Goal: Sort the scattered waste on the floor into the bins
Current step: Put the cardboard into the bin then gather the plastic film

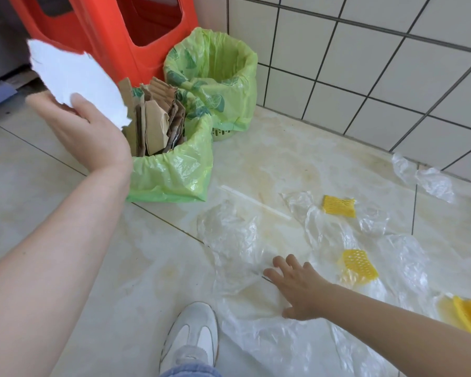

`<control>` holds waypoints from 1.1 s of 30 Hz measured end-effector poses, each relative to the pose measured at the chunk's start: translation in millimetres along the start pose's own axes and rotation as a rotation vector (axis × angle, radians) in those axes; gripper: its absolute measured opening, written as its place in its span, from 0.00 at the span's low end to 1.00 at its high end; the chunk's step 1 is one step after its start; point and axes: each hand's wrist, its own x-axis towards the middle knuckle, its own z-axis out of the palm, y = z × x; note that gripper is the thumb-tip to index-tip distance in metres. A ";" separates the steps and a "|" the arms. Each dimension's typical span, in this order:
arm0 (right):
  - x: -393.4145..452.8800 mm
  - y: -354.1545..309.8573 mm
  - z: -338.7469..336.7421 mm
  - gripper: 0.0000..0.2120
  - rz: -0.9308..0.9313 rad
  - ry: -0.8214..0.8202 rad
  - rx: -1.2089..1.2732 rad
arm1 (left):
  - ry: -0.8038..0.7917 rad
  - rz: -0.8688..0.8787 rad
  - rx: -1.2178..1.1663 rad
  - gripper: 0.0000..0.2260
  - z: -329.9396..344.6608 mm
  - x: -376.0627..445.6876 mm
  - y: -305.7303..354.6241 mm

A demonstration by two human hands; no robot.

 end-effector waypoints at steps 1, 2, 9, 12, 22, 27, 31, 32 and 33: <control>1.4 0.4 3.7 0.38 0.006 0.013 -0.013 | -0.025 -0.010 0.068 0.05 -1.5 -0.3 -5.8; 2.3 0.1 4.8 0.36 0.019 0.027 0.010 | -0.081 -0.024 0.150 0.05 -2.4 -1.7 -14.0; 7.7 3.4 5.0 0.09 0.089 0.090 0.182 | -0.471 0.181 0.582 0.05 1.2 -29.1 -43.4; 7.5 10.0 1.1 0.10 0.087 0.055 0.344 | -0.582 0.208 0.658 0.04 9.2 -32.8 -41.2; 2.7 22.3 -30.6 0.22 0.166 0.416 0.725 | -0.959 0.183 0.951 0.15 21.8 -19.1 -32.7; -27.9 34.6 -49.0 0.21 0.332 0.696 0.890 | -1.062 0.058 1.046 0.20 17.5 -12.5 -26.1; -49.2 30.4 -54.7 0.19 0.388 0.708 0.996 | -0.829 0.088 0.850 0.17 13.5 -18.0 -11.0; -52.2 27.9 -54.3 0.19 0.403 0.682 1.039 | -0.773 0.158 0.786 0.18 12.3 -22.2 -7.1; -54.6 25.4 -53.0 0.19 0.413 0.660 1.074 | -0.727 0.241 0.720 0.18 11.1 -27.7 -3.5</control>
